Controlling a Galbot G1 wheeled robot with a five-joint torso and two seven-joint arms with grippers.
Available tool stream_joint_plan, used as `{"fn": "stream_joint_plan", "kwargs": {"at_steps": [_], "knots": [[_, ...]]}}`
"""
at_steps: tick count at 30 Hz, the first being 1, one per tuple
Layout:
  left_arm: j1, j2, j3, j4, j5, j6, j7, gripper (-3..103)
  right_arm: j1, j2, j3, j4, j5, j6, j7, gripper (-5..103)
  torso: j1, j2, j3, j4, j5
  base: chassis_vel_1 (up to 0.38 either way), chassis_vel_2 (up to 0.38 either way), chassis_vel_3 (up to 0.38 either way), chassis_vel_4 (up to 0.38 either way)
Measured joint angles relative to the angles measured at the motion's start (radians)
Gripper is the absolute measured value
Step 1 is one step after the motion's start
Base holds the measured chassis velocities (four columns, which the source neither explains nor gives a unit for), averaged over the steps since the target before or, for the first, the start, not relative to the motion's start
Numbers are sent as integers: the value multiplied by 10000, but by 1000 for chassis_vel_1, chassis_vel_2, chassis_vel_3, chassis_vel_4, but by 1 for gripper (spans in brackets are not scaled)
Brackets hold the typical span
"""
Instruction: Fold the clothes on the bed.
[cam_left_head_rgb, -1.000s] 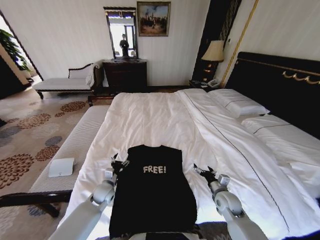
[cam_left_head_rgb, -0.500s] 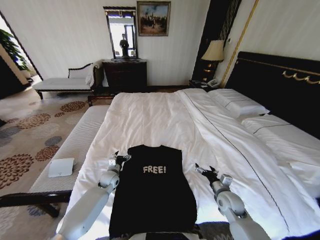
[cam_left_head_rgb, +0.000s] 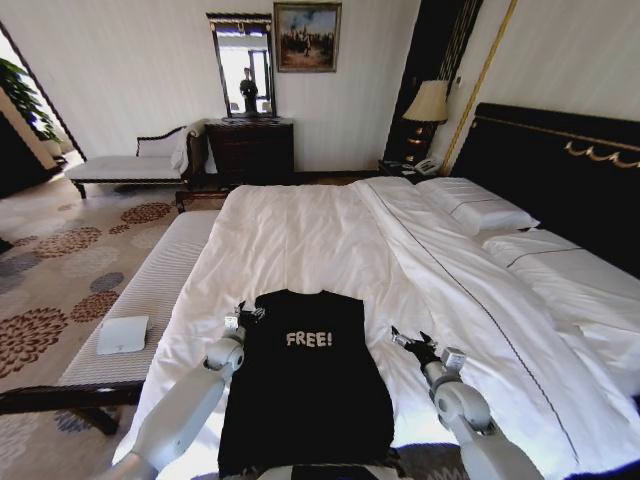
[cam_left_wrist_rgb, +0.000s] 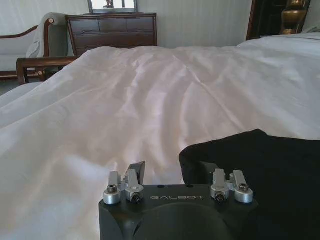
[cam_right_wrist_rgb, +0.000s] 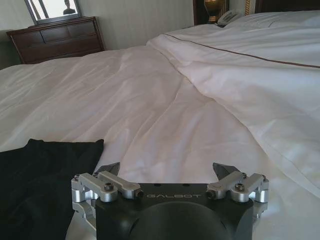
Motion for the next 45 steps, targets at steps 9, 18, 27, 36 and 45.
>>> {"fn": "stream_joint_plan", "kwargs": {"at_steps": [9, 18, 27, 36, 45], "knots": [[-368, -169, 188, 549, 120, 23, 126, 30, -16, -82, 66, 38, 133, -23, 33, 100, 0, 0, 0, -1, 0, 0, 0, 0, 0], [-314, -85, 352, 470, -136, 36, 46, 2, 3, -152, 116, 81, 233, -37, 70, 100, 0, 0, -1, 0, -1, 0, 0, 0, 0], [20, 44, 30, -104, -987, 96, -247, 20, 0, -84, 77, 74, 224, -41, 63, 100, 0, 0, -1, 1, -1, 0, 0, 0, 0], [275, 201, -178, -296, -1610, 277, -218, 53, 18, -120, 52, 77, 223, -64, 50, 100, -1, 0, -1, 1, -2, 0, 0, 0, 0], [135, 100, -86, -276, -2242, 482, 63, 85, -20, -95, 96, 147, 238, -103, 57, 100, -1, 1, -1, 0, 0, 0, 0, 0, 0]]}}
